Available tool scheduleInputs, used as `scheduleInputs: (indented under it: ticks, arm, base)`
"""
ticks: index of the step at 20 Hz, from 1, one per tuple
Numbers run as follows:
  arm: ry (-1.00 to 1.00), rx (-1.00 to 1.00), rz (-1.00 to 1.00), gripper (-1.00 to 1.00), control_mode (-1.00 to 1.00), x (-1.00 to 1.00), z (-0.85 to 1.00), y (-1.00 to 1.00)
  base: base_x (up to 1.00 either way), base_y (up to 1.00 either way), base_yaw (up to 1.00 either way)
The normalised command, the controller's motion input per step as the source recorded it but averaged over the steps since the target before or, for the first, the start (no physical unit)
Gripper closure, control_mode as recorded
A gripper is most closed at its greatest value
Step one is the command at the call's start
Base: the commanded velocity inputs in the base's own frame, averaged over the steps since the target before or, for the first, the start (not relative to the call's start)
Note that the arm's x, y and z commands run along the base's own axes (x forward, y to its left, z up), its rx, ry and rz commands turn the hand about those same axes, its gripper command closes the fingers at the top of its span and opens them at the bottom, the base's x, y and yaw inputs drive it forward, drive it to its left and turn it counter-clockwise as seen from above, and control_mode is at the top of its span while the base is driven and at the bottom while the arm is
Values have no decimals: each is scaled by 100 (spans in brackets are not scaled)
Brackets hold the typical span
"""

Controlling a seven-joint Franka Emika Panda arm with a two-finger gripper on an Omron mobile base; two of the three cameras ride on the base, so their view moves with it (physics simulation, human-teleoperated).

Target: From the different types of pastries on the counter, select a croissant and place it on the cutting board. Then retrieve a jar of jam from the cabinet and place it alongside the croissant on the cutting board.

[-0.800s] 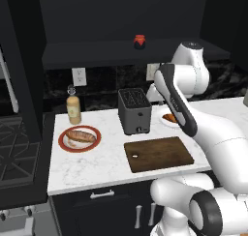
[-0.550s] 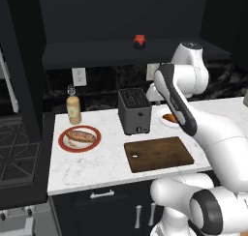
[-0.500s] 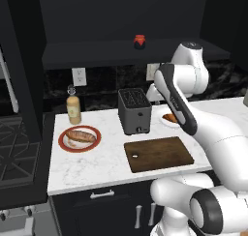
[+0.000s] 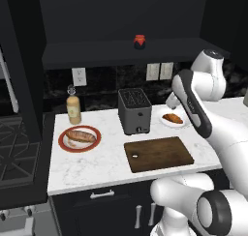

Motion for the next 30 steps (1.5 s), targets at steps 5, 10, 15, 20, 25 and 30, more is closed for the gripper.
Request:
scheduleInputs:
  ticks: [5, 10, 15, 20, 25, 30]
  arm:
    - [0, -13, 0, -100, -100, 2, -12, -1]
    - [-2, 0, 1, -100, -100, 27, -23, -13]
    - [-3, 0, 1, -100, -100, 21, -33, -16]
    - [4, 0, 0, -100, -100, 54, -31, -19]
    - [1, 0, 0, -100, -100, 47, -19, -38]
    - [0, 0, 0, -100, -100, 26, -22, -25]
  base:
    - [0, 0, 0]
    - [0, 0, 0]
    - [0, 0, 0]
    - [0, 0, 0]
    - [0, 0, 0]
    - [0, 0, 0]
